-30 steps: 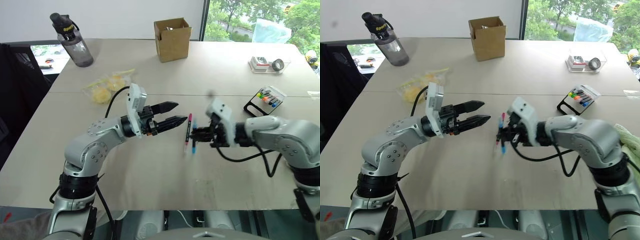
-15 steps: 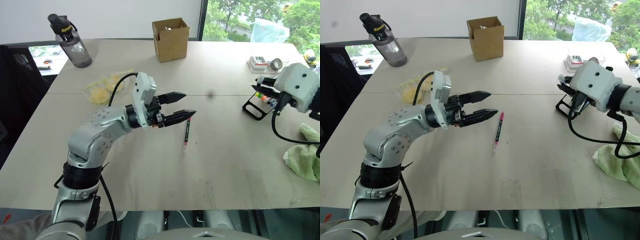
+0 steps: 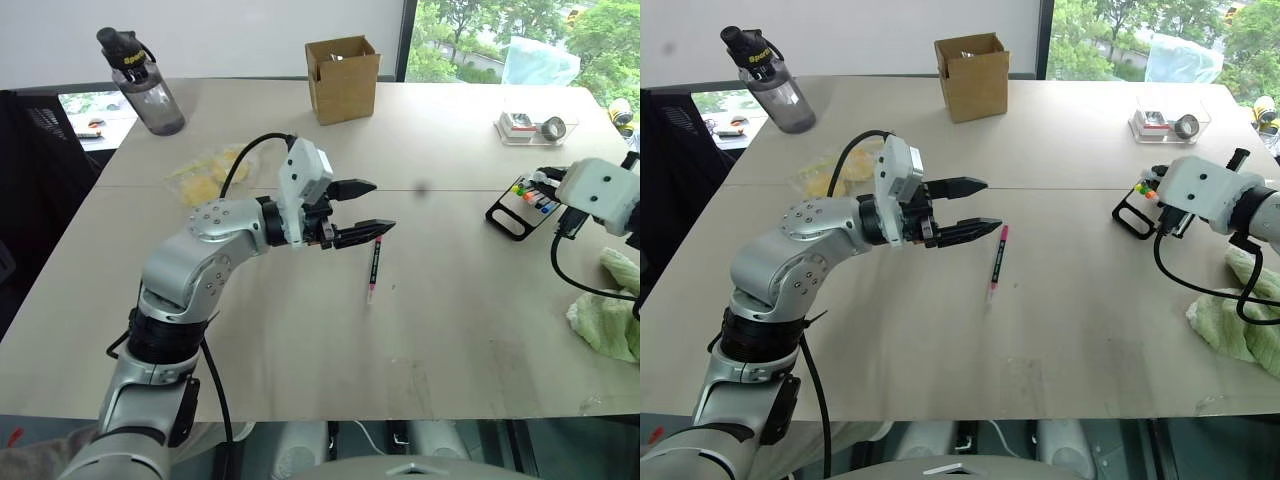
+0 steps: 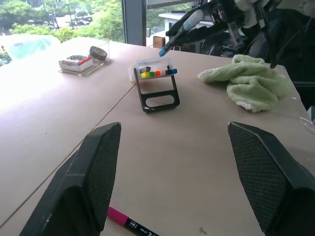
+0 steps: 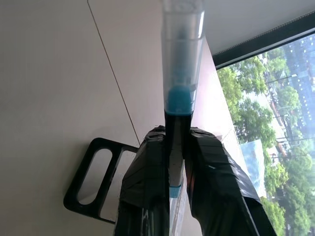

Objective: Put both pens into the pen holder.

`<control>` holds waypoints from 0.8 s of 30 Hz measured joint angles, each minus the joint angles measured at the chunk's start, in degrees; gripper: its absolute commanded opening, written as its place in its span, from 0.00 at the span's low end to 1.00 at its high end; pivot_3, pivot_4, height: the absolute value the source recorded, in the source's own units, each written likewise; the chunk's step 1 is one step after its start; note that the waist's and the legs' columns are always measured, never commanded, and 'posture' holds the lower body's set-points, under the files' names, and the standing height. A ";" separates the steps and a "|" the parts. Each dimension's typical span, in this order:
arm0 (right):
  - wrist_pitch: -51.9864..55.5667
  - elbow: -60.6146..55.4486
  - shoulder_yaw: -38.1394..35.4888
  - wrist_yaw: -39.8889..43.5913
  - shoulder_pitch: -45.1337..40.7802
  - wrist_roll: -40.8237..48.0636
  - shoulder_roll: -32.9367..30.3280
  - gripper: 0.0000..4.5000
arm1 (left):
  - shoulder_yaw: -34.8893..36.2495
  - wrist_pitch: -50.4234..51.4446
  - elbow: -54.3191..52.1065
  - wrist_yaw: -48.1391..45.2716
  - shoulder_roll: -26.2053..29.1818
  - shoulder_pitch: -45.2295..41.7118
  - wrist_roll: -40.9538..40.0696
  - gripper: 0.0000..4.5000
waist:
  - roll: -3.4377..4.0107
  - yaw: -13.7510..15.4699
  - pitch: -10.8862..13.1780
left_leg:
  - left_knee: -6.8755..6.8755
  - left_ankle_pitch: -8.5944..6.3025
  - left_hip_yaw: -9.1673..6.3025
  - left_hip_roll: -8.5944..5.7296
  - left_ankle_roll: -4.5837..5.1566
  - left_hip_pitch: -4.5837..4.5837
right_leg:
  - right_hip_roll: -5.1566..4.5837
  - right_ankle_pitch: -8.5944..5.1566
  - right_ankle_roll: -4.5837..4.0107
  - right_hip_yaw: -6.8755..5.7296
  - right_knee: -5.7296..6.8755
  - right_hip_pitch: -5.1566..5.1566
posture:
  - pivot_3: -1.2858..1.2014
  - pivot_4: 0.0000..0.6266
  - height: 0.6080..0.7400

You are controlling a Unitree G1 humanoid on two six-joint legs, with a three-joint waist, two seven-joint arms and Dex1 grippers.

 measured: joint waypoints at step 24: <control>-9.83 19.64 5.31 -5.15 -9.47 -9.99 6.41 0.98 | -0.46 -0.19 -0.04 -0.82 -0.46 -0.16 1.95 0.80 | 0.02 0.02 0.01 | 0.25 0.00 0.01 0.01 0.00 0.00 | -0.02 0.00 0.00 0.04 0.30 0.00 | 0.52 0.24 0.97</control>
